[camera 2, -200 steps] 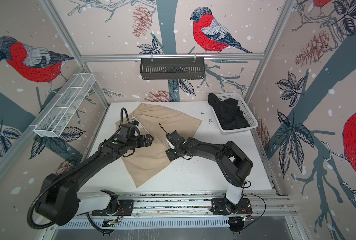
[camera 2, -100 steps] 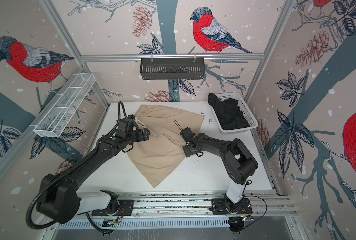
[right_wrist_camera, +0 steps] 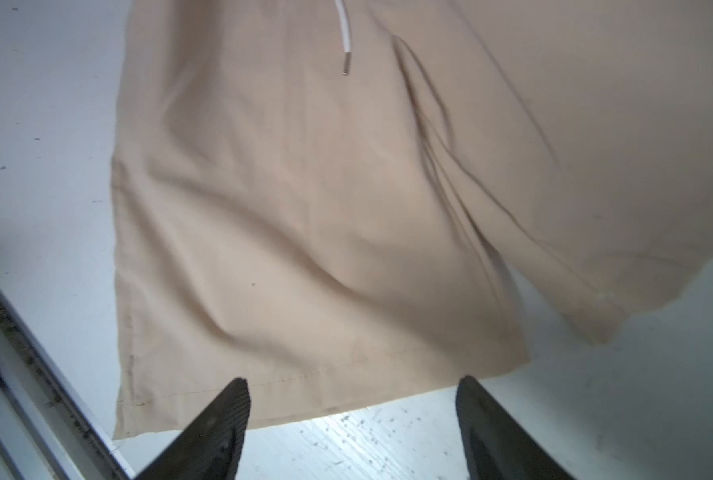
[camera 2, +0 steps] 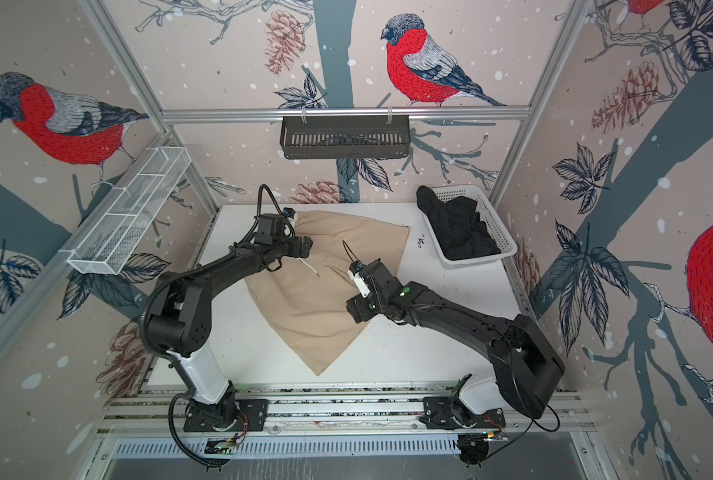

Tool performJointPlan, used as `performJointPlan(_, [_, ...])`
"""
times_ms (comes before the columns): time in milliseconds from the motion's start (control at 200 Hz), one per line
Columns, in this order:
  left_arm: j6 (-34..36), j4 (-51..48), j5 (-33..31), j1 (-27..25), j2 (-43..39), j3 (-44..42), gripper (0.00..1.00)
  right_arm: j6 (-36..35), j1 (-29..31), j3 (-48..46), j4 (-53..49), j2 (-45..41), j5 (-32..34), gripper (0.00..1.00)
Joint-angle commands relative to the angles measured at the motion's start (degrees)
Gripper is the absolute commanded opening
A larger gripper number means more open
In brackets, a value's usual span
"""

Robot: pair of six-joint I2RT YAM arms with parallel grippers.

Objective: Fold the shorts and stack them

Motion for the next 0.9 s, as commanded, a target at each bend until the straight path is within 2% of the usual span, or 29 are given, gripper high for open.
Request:
performJointPlan(0, [2.65, 4.7, 10.61, 3.19, 4.76, 5.21, 0.98, 4.48, 1.44, -3.76, 9.1, -0.95, -3.4, 0.79])
performJointPlan(115, [3.35, 2.44, 14.76, 4.77, 11.67, 12.37, 0.98, 6.11, 3.84, -6.44, 11.97, 0.39, -2.63, 0.79])
performJointPlan(270, [4.25, -4.73, 17.06, 5.33, 20.49, 22.92, 0.98, 4.82, 8.31, -4.89, 10.51, 6.16, 0.02, 0.79])
performJointPlan(395, [3.32, -9.81, 11.98, 5.61, 25.37, 28.72, 0.98, 5.36, 9.95, -2.97, 9.66, 11.04, 0.51, 0.79])
performJointPlan(450, [0.65, -14.52, 8.48, 6.38, 27.62, 32.45, 0.98, 6.14, 9.54, -1.74, 8.05, 13.31, 0.99, 0.79])
performJointPlan(515, [-1.66, -18.72, 7.62, 8.01, 29.67, 35.65, 0.98, 6.62, 8.33, -1.12, 6.73, 15.29, 0.84, 0.79])
performJointPlan(720, [-5.86, -20.01, 2.77, 11.83, 26.73, 30.83, 0.98, 7.26, 1.66, -1.88, 3.64, 16.59, 1.0, 0.81])
performJointPlan(895, [-10.29, -15.44, 5.32, 14.69, 20.35, 21.73, 0.98, 6.88, -6.58, -2.66, 2.44, 14.89, 1.07, 0.82])
